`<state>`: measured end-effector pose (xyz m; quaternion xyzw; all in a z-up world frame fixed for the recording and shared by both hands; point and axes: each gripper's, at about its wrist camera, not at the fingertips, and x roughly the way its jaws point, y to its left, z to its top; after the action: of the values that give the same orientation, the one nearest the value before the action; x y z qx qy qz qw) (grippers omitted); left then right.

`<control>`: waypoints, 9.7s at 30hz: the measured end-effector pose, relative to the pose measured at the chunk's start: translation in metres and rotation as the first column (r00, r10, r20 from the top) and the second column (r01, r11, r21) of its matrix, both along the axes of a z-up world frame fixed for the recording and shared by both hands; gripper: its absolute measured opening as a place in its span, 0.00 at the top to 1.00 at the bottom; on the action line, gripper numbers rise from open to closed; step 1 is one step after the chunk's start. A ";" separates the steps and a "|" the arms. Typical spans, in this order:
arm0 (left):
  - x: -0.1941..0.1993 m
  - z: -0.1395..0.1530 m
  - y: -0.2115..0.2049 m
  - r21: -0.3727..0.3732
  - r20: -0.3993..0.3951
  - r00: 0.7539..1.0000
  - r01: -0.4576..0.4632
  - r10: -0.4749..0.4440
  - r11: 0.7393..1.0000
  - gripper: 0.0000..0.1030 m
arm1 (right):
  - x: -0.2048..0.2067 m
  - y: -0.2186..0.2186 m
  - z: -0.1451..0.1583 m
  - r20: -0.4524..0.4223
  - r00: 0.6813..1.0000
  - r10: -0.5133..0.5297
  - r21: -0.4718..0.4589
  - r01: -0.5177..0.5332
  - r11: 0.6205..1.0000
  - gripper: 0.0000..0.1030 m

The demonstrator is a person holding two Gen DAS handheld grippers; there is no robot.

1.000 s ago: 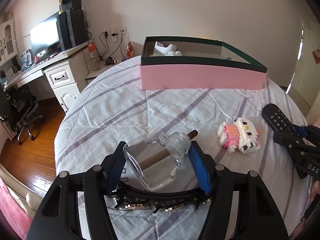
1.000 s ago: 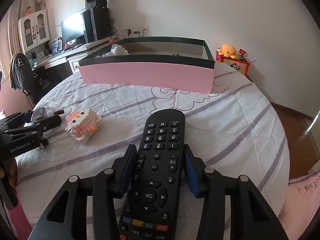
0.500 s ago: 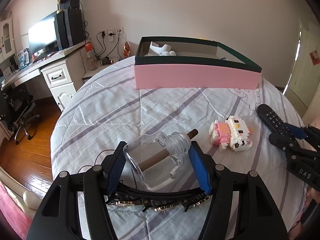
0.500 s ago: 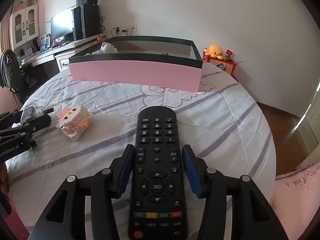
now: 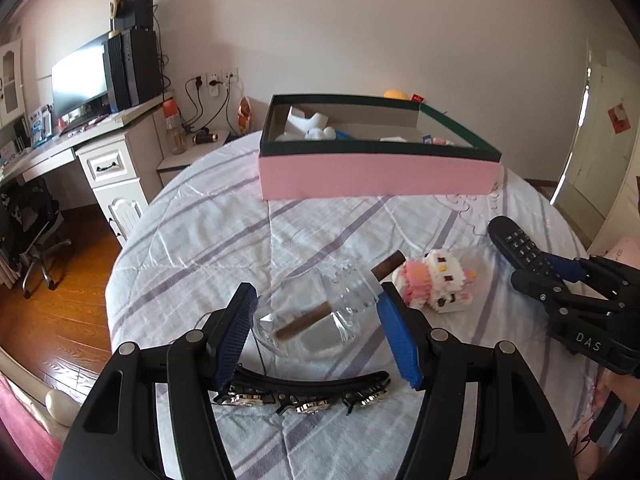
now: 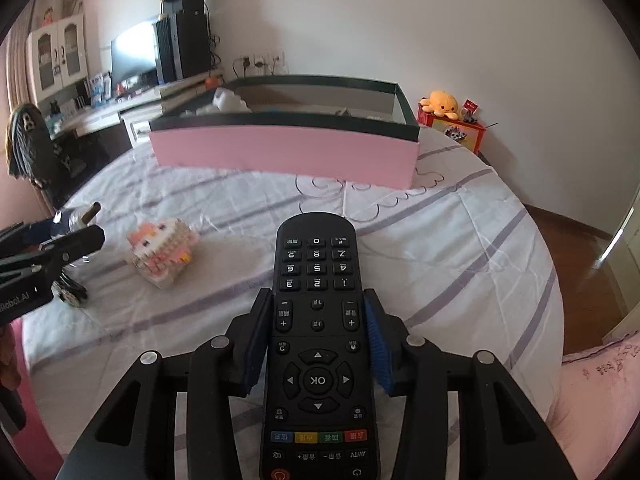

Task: Organize rigid objects
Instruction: 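Lift the jar and remote and carry them over the pink box, then lower the jar and remote into the pink box and open both grippers, then withdraw both tools from the box toward the remaining bed items, then grasp the pink-and-white brick cat figure with the right gripper, then grasp the black rhinestone hair clip with the left gripper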

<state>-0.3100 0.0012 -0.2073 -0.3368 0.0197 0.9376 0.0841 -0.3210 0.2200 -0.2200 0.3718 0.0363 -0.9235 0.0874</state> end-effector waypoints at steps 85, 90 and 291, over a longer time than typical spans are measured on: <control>-0.060 0.182 0.063 -0.116 -0.401 0.915 -0.090 0.036 0.989 0.41 | -0.048 0.015 0.178 -0.409 0.903 0.130 -0.151 -0.208 0.966 0.56; -0.117 0.157 0.070 -0.120 -0.331 0.943 -0.067 0.024 0.991 0.41 | -0.092 0.020 0.157 -0.364 0.923 0.123 -0.167 -0.195 0.966 0.56; 0.007 -0.028 0.009 -0.048 0.136 0.979 -0.144 0.149 0.988 0.10 | -0.011 -0.042 -0.010 0.072 0.991 0.111 -0.091 -0.104 0.990 0.40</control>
<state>-0.3025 0.0106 -0.2350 -0.4037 0.0064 0.9148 0.0096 -0.3318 0.1783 -0.2303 0.4004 0.0125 -0.9031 0.1545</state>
